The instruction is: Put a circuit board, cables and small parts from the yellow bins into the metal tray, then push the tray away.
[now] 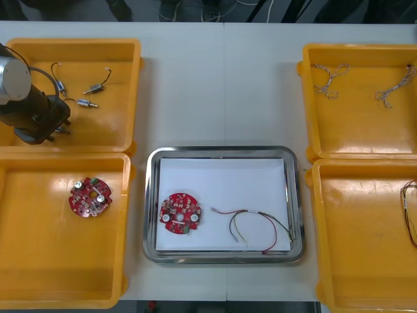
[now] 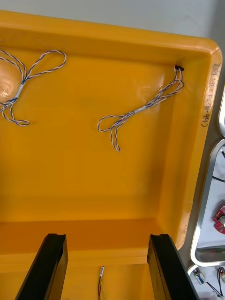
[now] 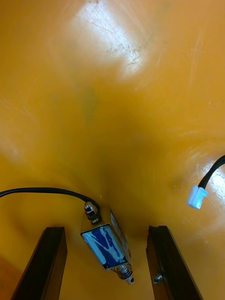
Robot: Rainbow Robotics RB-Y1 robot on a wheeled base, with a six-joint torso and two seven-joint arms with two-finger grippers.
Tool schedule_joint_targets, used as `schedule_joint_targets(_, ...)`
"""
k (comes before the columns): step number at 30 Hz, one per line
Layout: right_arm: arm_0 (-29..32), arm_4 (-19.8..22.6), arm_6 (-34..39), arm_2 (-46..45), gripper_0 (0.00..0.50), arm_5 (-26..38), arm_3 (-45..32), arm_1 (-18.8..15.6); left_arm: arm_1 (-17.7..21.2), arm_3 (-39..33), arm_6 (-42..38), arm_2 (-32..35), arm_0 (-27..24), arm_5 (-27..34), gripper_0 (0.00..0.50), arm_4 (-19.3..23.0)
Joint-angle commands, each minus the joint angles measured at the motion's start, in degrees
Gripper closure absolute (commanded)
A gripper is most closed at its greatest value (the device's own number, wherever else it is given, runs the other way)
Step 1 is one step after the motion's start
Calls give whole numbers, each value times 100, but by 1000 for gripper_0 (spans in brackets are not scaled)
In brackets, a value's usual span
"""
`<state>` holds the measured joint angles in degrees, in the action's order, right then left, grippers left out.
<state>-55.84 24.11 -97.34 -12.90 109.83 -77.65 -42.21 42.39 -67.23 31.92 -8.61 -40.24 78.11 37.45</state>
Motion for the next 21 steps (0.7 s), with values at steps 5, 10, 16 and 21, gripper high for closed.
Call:
schedule_joint_targets(5,-498,-161,181,-441,0,17,356,248,-64,-44,-213,-106,68,-51,213,-98)
schedule_joint_targets(10,-507,-284,216,-441,0,17,479,319,-64,-44,-186,-141,68,-103,500,-89)
schedule_joint_targets(16,-586,-433,251,-468,0,-383,927,319,-64,-53,-186,-141,68,-103,500,-80)
schedule_joint_targets(21,-832,-679,304,-512,0,-761,1463,319,-11,-53,-177,-62,60,-121,500,-10)
